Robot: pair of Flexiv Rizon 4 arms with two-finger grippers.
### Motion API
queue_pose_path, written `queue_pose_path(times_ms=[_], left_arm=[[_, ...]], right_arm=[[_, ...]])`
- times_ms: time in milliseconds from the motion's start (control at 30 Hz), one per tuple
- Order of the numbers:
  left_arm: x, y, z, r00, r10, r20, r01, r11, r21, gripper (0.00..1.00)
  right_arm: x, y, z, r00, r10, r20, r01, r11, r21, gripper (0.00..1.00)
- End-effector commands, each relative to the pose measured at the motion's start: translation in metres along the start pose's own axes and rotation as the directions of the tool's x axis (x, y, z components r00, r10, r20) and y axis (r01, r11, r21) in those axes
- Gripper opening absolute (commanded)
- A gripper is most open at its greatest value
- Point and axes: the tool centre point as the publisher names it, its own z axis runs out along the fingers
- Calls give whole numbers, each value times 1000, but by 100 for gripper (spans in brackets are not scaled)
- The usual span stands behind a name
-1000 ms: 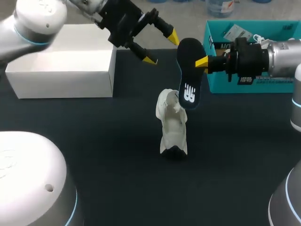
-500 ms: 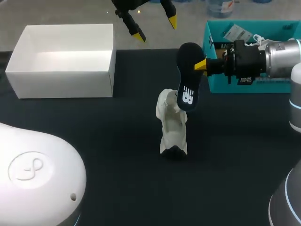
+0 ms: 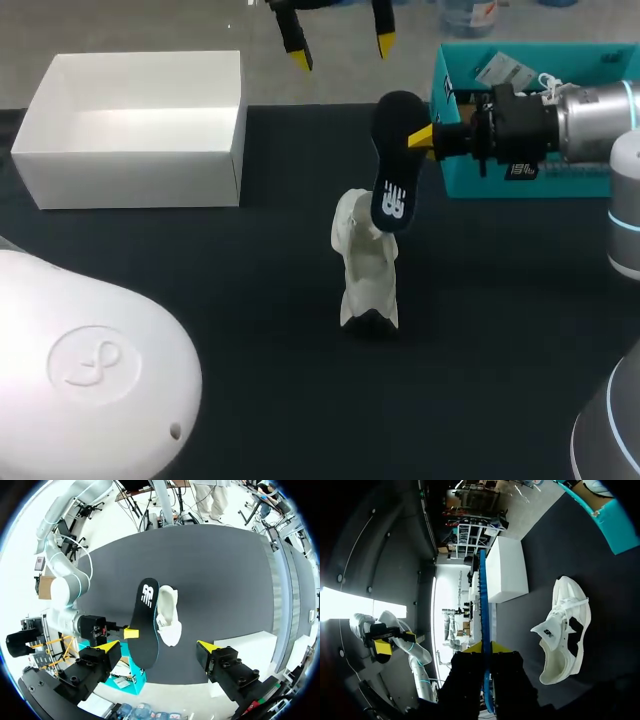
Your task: Take the shoe out of the shoebox, open the shoe tongue, remove and reinsert the insole, then place the shoe into the shoebox
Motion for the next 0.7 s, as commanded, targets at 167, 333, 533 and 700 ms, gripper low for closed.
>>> queue_pose_path(times_ms=[167, 333, 533, 700], left_arm=[[-11, -1, -3, 998, 6, -60, -7, 1000, -23, 100], [-19, -3, -5, 998, 1, -63, -3, 1000, -26, 100], [-26, -3, -2, 998, 12, -58, -14, 999, -29, 100], [-28, -3, -1, 998, 26, -58, -28, 999, -35, 100]], right_arm=[[6, 6, 7, 1000, -5, -6, 5, 1000, 1, 0], [8, 5, 8, 1000, -10, -16, 10, 1000, 3, 0], [9, -1, 10, 999, -3, -43, 4, 1000, 23, 0], [9, -5, 9, 999, 0, -50, 1, 999, 32, 0]])
